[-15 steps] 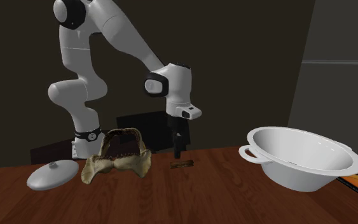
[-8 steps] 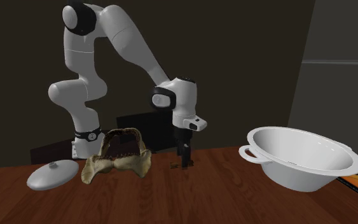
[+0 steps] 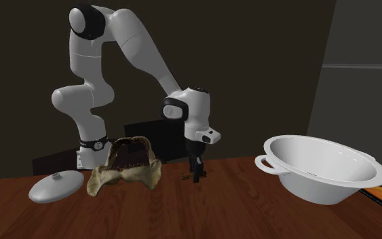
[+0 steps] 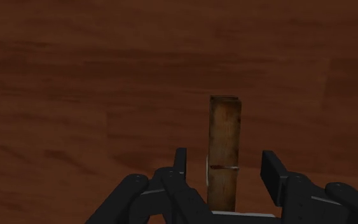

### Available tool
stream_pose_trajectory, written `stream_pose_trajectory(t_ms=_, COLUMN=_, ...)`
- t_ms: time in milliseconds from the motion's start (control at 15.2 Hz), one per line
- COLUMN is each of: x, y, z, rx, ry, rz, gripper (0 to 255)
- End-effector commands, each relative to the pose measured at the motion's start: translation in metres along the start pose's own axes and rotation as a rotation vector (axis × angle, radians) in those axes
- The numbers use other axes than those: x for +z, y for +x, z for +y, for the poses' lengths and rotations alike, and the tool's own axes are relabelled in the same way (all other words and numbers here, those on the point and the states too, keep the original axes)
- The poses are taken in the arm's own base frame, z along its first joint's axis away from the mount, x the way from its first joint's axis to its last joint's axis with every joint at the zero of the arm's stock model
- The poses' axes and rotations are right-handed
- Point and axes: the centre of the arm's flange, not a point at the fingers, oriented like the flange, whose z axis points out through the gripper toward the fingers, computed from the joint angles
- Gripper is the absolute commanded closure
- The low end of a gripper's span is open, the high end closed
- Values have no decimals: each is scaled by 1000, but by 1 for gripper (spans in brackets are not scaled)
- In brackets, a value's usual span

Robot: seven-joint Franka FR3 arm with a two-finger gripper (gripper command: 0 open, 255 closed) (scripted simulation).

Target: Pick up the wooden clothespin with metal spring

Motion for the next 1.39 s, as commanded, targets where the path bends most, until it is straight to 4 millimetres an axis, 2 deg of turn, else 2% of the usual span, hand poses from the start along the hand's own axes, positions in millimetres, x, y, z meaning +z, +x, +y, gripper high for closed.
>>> stream_pose_trajectory(t_ms=0, x=2, y=-1, z=2, rx=5, ry=0, rz=1, gripper=255)
stream_pose_trajectory(t_ms=396, x=3, y=-1, z=2, rx=5, ry=0, rz=1, gripper=255)
stream_pose_trajectory(t_ms=1320, x=-71, y=-4, z=3, rx=5, ry=0, rz=1, gripper=255)
